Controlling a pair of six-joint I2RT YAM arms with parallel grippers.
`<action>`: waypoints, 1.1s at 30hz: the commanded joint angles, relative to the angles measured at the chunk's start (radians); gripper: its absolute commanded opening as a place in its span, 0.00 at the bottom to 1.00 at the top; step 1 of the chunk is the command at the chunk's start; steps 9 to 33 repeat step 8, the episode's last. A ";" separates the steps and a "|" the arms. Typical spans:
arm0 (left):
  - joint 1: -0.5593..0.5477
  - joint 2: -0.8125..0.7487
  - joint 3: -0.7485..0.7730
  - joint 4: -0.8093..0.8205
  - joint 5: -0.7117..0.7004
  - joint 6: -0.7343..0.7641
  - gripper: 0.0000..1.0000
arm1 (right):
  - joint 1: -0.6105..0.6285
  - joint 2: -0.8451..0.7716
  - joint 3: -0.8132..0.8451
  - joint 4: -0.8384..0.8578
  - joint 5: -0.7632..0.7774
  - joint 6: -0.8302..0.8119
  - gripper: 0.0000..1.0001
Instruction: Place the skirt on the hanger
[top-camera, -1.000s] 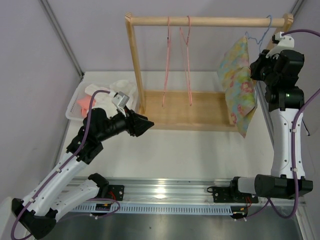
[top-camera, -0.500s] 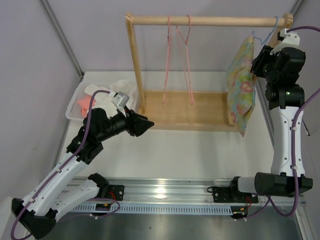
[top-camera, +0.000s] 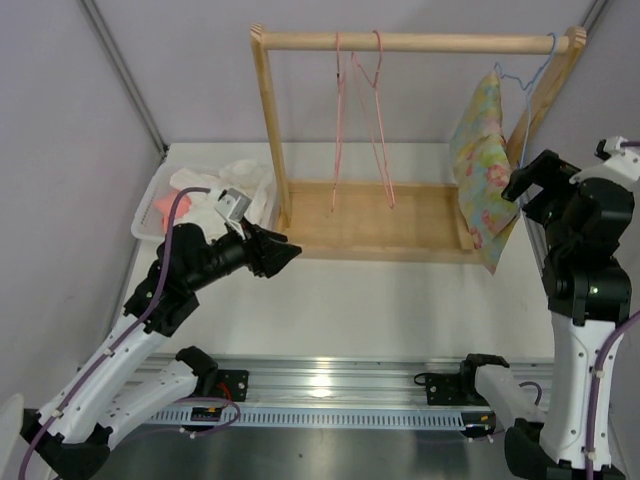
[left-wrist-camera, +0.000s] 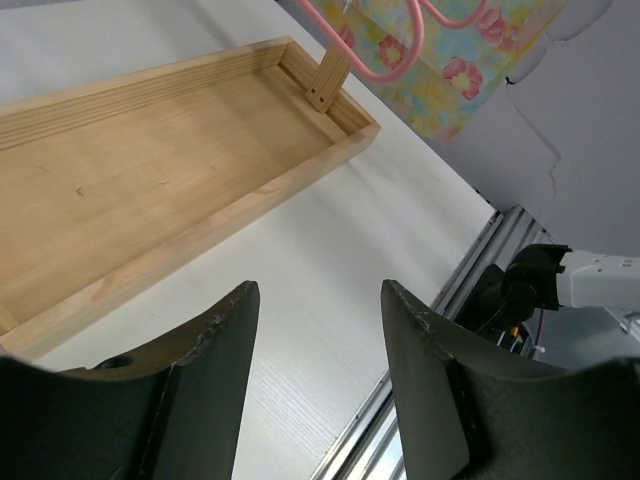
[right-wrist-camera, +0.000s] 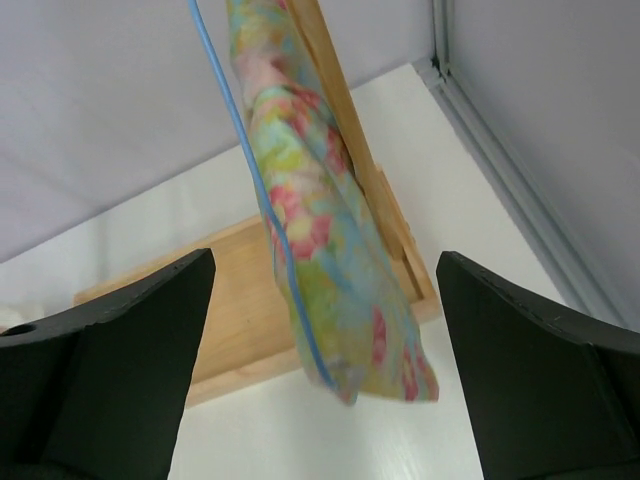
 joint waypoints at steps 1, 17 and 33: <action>-0.004 -0.038 0.002 -0.023 -0.050 0.040 0.58 | 0.001 -0.094 -0.102 -0.079 -0.009 0.072 0.99; -0.006 -0.056 0.009 -0.040 -0.098 0.031 0.60 | 0.001 -0.233 -0.211 -0.143 -0.039 0.066 0.99; -0.006 -0.056 0.009 -0.040 -0.098 0.031 0.60 | 0.001 -0.233 -0.211 -0.143 -0.039 0.066 0.99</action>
